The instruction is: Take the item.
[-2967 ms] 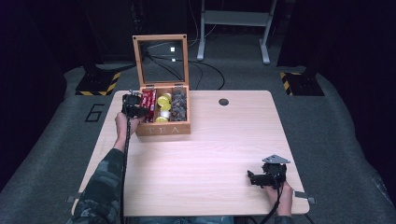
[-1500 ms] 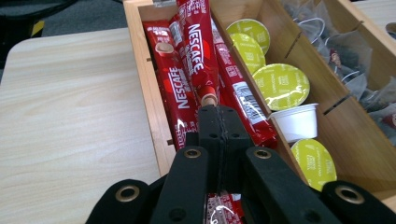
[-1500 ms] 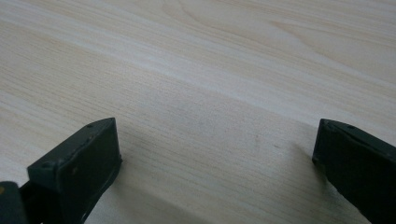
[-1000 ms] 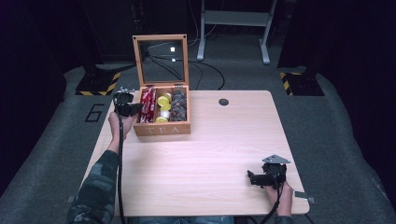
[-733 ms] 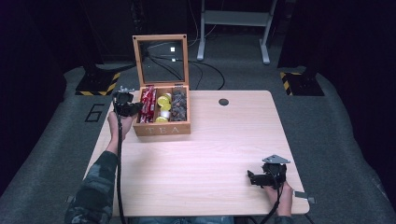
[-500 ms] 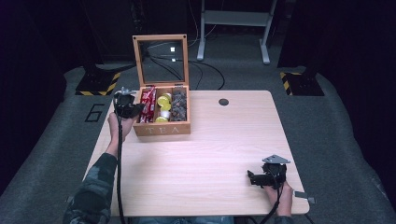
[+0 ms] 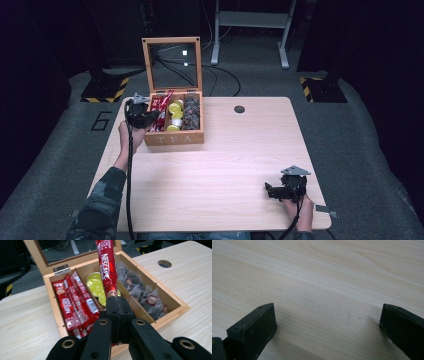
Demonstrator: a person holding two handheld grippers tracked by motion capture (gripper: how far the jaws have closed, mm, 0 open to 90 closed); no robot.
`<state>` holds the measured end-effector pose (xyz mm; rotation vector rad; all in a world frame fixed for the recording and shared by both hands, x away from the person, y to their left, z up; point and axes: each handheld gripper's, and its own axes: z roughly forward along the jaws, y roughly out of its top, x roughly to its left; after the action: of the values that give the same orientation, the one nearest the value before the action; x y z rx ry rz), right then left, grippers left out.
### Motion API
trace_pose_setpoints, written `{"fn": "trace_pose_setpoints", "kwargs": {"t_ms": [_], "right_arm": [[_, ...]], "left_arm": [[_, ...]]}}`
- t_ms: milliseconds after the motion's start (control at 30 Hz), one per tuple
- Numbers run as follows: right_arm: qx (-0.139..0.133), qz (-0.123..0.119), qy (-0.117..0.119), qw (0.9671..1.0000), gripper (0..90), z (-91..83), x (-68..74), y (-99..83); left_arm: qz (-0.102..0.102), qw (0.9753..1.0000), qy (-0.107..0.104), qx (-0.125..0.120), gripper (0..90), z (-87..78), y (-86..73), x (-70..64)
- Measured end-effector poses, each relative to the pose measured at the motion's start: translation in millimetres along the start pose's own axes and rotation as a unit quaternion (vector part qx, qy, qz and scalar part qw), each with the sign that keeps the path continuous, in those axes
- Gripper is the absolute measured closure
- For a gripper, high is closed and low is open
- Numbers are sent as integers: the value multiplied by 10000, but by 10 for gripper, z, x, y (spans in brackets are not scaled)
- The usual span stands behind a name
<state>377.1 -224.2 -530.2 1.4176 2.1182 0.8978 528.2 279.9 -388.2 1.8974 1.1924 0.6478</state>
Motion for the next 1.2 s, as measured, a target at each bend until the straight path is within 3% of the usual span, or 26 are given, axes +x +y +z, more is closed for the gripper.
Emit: {"fn": "trace_pose_setpoints", "kwargs": {"t_ms": [133,533,1200], "right_arm": [[1,0,0,10000,0,0,0,0],[-1,3,-2,10000,0,0,0,0],[0,3,0,10000,0,0,0,0]], "left_arm": [[196,9997,-118,-41,894,-50,41,-102],[476,9978,-444,-141,894,-134,106,-354],[773,9935,-809,-198,894,-108,110,-744]]}}
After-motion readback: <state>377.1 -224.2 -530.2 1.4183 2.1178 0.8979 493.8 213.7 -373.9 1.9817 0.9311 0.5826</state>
